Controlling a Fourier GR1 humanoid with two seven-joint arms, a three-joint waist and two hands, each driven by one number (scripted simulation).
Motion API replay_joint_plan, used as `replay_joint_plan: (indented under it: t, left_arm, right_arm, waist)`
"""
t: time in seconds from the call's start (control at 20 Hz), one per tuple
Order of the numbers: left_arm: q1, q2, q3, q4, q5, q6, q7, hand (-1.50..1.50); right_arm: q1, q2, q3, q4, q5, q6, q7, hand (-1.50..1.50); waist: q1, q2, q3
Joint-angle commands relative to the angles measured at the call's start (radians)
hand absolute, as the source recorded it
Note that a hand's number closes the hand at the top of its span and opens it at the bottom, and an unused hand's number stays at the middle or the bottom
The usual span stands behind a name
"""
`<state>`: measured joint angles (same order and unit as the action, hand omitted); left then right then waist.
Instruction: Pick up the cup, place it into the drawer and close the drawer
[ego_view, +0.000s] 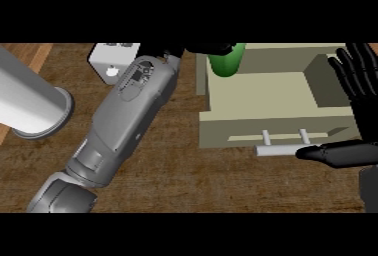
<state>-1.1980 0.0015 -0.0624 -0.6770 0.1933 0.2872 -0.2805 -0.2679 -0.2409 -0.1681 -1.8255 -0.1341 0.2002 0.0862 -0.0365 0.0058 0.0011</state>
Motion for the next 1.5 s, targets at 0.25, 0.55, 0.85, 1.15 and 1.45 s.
replay_joint_plan:
  t: [0.25,0.55,0.85,1.15,1.45]
  left_arm:
    - [-0.141,-0.001,-0.145,0.286,0.082,0.069,0.056,1.50]
    - [-0.133,-0.001,-0.260,0.365,0.102,-0.008,0.095,1.50]
    - [-0.091,-0.001,-0.331,0.360,0.151,-0.015,0.084,-1.50]
    - [-0.052,-0.001,-0.280,0.295,0.283,-0.005,-0.015,-1.50]
    - [-0.061,-0.001,-0.241,0.224,0.393,-0.032,-0.144,-1.50]
  right_arm:
    - [-0.024,0.027,0.035,0.030,0.014,0.004,-0.038,-1.50]
    - [-0.095,0.006,0.031,0.060,-0.004,0.021,-0.019,-1.50]
    - [-0.139,0.004,0.057,0.061,-0.020,0.047,-0.003,-1.50]
    - [-0.147,0.040,0.135,0.061,-0.129,0.158,0.003,-1.50]
    - [-0.125,0.003,0.240,0.054,-0.237,0.344,0.049,1.50]
  waist:
    - [-0.055,0.017,0.001]
    - [-0.113,0.035,0.002]
    - [-0.158,0.043,0.001]
    - [-0.173,0.051,0.000]
    - [-0.153,0.035,-0.001]
